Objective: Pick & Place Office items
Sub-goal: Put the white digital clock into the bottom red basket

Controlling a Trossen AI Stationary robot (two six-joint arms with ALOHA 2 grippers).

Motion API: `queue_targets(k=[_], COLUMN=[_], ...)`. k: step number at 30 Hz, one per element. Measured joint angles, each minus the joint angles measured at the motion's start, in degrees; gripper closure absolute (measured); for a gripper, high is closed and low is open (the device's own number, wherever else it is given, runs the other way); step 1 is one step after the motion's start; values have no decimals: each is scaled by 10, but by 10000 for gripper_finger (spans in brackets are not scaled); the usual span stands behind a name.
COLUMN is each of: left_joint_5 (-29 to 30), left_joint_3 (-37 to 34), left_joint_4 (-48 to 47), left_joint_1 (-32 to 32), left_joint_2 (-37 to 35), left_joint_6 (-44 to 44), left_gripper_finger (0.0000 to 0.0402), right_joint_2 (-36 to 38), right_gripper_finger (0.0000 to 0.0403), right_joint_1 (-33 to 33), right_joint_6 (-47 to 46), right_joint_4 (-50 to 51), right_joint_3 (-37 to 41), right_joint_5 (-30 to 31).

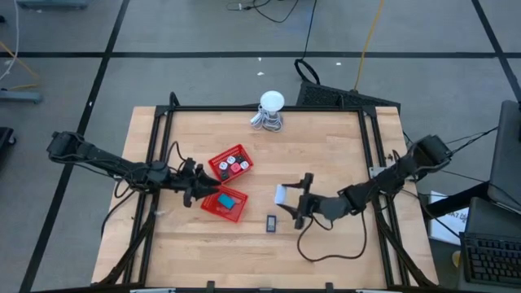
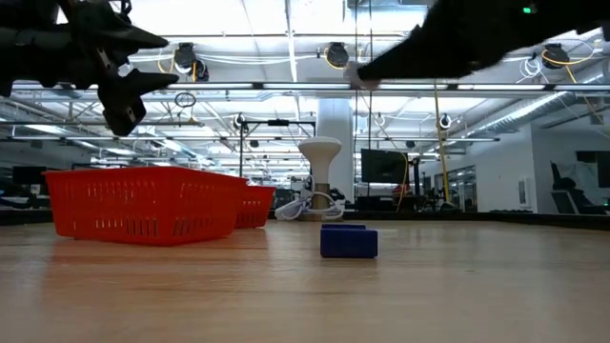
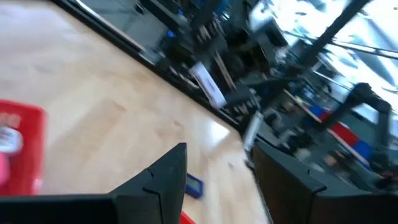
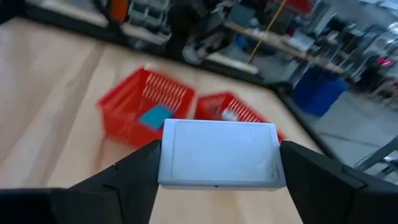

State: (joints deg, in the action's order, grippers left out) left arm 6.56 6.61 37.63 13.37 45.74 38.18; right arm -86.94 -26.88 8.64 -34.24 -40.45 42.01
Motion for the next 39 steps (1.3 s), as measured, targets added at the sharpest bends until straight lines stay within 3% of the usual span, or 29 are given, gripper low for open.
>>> queue_targets(k=[6, 10, 17, 23, 30, 39], left_joint_5=[12, 32, 40, 37, 35, 35], left_joint_3=[0, 7, 79, 159, 257, 331], left_joint_4=[0, -1, 0, 0, 2, -4], left_joint_1=[3, 3, 3, 6, 7, 4], left_joint_2=[0, 12, 120, 241, 346, 420], left_joint_6=[46, 71, 69, 45, 6, -13], left_gripper_finger=[212, 184, 107, 75, 78, 103], right_joint_2=[-20, -39, -98, -120, -124, -124], right_gripper_finger=[119, 119, 119, 119, 119, 119], right_joint_1=[28, 36, 42, 43, 43, 43], right_joint_6=[60, 96, 180, 196, 192, 191], right_joint_4=[-63, -57, -61, -55, -53, -49], right_joint_3=[-7, -35, -110, -135, -136, -136], right_joint_5=[0, -1, -1, -1, 0, 0])
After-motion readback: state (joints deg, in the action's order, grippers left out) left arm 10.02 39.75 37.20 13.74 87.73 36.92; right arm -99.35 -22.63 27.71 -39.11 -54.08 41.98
